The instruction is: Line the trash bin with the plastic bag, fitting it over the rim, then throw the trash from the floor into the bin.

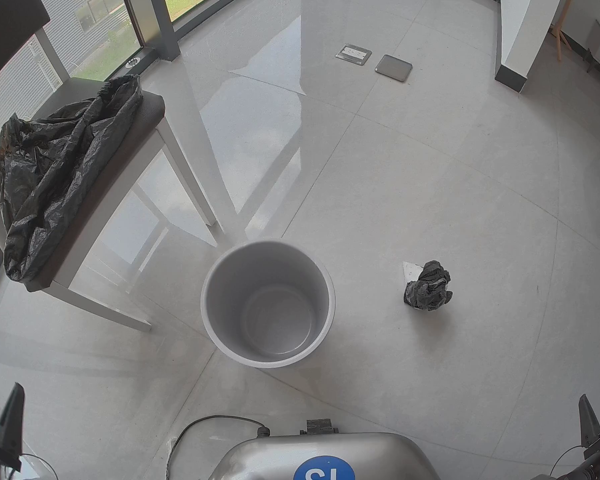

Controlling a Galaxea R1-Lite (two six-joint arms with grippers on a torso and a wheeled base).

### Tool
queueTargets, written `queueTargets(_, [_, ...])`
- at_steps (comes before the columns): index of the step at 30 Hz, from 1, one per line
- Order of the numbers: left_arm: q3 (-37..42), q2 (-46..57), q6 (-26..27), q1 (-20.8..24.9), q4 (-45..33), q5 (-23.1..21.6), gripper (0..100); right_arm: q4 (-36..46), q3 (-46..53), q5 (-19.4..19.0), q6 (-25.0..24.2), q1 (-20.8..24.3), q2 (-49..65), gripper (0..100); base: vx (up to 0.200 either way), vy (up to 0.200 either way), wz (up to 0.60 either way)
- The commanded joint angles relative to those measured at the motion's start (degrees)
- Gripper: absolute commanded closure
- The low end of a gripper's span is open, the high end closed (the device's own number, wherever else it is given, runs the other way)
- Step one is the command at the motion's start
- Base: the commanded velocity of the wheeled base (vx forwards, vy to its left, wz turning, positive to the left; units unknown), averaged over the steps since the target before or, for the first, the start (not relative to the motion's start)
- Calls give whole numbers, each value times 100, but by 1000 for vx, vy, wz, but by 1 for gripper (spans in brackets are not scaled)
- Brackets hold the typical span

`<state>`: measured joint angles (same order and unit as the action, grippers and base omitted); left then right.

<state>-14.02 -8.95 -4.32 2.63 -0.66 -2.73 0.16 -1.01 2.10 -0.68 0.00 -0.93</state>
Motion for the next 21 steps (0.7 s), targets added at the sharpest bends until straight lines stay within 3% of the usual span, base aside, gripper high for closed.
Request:
queueTargets(1, [-1411, -1944, 695, 290, -268, 80, 0, 2, 101, -25, 51, 0, 93, 0, 0, 0, 0])
queueTargets(5, [-2105, -2788, 757, 229, -549, 308, 0, 2, 101, -87, 51, 0, 93, 0, 0, 0, 0])
queueTargets(7, [-2782, -3315, 766, 88, -1173, 704, 0, 2, 101, -87, 42, 0, 93, 0, 0, 0, 0])
queueTargets(9, [-3107, -3588, 722, 71, -1525, 809, 0, 2, 101, -87, 42, 0, 93, 0, 0, 0, 0])
queueTargets(13, [-3230, -3904, 704, -52, -1613, 1020, 0, 2, 101, -87, 51, 0, 93, 0, 0, 0, 0])
queueTargets(15, [-3344, -4071, 704, -378, -1613, 1249, 0, -7, 101, -95, 59, 0, 93, 0, 0, 0, 0])
queueTargets(21, [-3274, -4097, 695, -1142, -1648, 1213, 0, -7, 101, -87, 68, 0, 93, 0, 0, 0, 0])
